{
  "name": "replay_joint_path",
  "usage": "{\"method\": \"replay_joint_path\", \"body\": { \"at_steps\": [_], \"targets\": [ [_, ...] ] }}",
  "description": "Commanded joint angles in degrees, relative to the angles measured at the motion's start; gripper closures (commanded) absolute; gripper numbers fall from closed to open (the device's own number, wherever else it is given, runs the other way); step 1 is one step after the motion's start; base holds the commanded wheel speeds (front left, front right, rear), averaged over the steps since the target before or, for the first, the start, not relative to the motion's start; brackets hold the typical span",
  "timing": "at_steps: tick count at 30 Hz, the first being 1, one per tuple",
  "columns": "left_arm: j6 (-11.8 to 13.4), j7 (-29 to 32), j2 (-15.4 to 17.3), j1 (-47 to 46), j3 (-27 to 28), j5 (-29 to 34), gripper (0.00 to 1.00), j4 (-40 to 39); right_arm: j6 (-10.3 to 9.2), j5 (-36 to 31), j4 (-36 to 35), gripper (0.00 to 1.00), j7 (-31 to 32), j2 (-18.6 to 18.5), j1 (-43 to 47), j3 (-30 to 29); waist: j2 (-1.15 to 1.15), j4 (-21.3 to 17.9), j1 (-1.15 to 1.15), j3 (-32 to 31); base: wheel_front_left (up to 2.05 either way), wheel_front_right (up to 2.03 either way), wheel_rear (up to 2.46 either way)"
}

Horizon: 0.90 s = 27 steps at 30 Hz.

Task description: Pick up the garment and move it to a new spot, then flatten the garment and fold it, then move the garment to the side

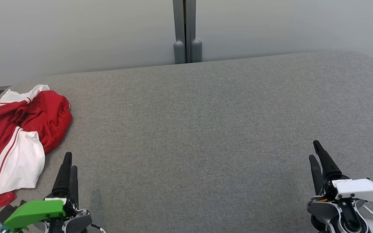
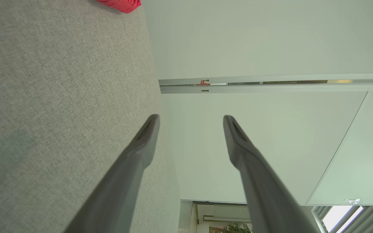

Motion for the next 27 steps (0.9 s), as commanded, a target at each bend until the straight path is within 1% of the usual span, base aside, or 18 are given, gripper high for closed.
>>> {"method": "replay_joint_path", "body": {
  "at_steps": [1, 8, 18, 27],
  "targets": [
    [0.0, -0.6, 0.3, -0.7, -0.4, 1.3, 0.0, -1.0, 0.01, -2.3, -1.4, 0.0, -0.8, -0.3, -0.6, 0.3, 0.0, 0.0, 0.0, 0.0, 0.0, 0.0, 0.0],
    [0.0, -2.5, 0.3, -0.2, -1.1, 6.7, 0.0, -1.1, 0.01, -10.7, -3.0, 0.0, -2.6, -0.3, 0.3, 1.2, 0.0, -0.1, 0.0, 0.0, 0.0, 0.0, 0.0],
    [0.6, -4.9, 0.3, 0.5, -2.7, 18.9, 0.0, -2.3, 0.02, -23.7, -5.7, 0.0, -5.0, -0.4, 1.5, 2.5, 0.0, -0.1, 0.0, 0.0, 0.0, 0.0, 0.0],
    [1.8, -6.9, 0.4, 1.2, -4.9, 30.4, 0.0, -2.6, 0.02, -35.3, -7.2, 0.0, -7.1, -0.6, 2.1, 3.3, 0.0, -0.2, 0.0, -0.1, 0.0, 0.0, 0.0]
  ]
}}
